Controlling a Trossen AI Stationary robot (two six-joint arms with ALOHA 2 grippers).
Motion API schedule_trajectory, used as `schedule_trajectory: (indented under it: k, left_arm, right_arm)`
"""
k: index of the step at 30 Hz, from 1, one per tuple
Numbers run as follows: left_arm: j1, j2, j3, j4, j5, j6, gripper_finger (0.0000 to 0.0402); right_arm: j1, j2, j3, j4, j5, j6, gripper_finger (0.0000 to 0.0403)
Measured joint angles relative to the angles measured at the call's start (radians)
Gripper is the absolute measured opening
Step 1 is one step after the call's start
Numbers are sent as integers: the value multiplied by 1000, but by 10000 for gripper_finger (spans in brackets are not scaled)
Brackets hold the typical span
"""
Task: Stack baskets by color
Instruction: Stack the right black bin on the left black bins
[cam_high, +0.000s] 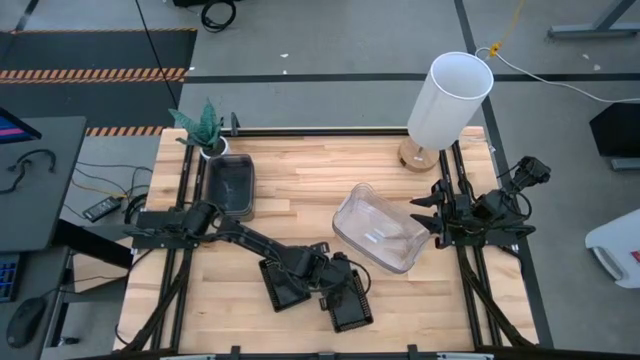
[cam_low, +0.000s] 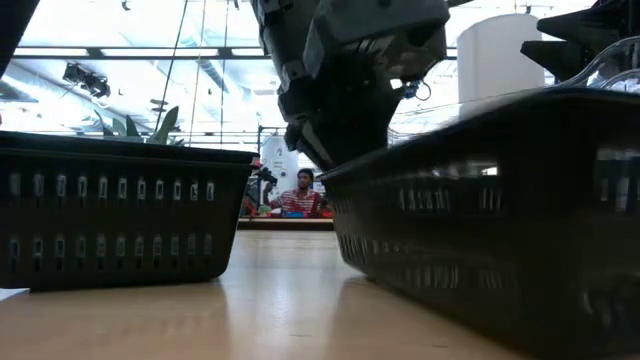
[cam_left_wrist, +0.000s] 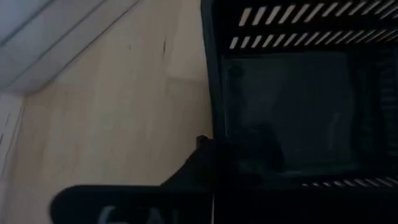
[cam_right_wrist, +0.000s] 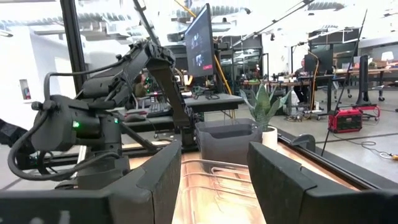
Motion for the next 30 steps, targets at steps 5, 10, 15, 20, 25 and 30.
schedule_trajectory:
  k: [5, 10, 15, 20, 25, 30]
  left_arm:
    - [4, -27, 1, -24, 50, 32, 11]
    - [14, -114, 0, -117, 50, 49, 7]
    - [15, -209, 0, -202, 0, 34, 6]
    - [0, -281, 0, -305, -26, -10, 6]
    - [-32, -310, -1, -530, -102, -95, 6]
    - [-59, -338, -1, -605, -133, -154, 6]
  right_arm:
    - [0, 0, 0, 0, 0, 0, 189]
    - [0, 0, 0, 0, 0, 0, 189]
    - [0, 0, 0, 0, 0, 0, 189]
    - [0, 0, 0, 1, 0, 0, 189]
    - [0, 0, 0, 0, 0, 0, 189]
    - [0, 0, 0, 9, 0, 0, 189]
